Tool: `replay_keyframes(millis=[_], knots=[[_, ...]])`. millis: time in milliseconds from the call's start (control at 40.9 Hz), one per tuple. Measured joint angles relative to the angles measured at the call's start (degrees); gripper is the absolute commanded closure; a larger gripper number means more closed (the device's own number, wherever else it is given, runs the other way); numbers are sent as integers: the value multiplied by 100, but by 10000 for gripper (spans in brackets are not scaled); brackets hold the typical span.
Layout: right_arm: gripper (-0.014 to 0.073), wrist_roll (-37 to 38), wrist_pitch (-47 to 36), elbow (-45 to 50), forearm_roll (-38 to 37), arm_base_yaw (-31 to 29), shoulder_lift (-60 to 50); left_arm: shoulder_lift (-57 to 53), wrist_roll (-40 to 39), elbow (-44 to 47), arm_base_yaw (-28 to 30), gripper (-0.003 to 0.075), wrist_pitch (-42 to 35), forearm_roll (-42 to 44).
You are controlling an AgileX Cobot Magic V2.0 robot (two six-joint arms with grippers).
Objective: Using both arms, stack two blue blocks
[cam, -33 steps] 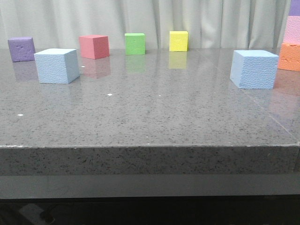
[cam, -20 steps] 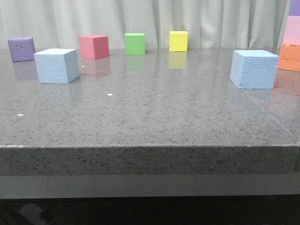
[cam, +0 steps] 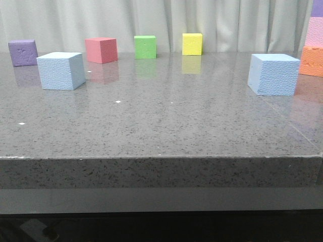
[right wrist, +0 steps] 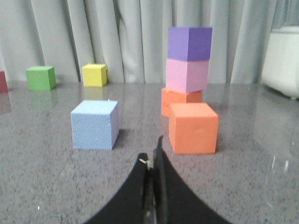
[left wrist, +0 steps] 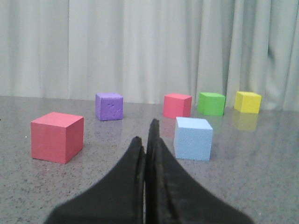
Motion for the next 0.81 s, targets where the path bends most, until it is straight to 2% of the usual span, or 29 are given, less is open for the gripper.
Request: replay_keyframes(millis=[147,244,367,587,660,807], knots=[[661,0,291,-370,0,0,0,0,-47,-422,-9,741,223,-186],[661,0,913,-973,0,0,0,0,-49,-1079,-9,741,672,-197],[661,-5,1702,-1880,0,0,192,271,-59,-2129,-9,741,1472,-186],[661,-37,3004,-3321,0,0,1360,1505,-59,-3715,-9,741,3059,-112],[661,-37,3216,-3570,0,0,1698,1842,-59,-3975,-9,741,3376,-112],[661,-41,3339,-3658,20,0,2067,2259,-59,-4066,-9,741,3534,-112]])
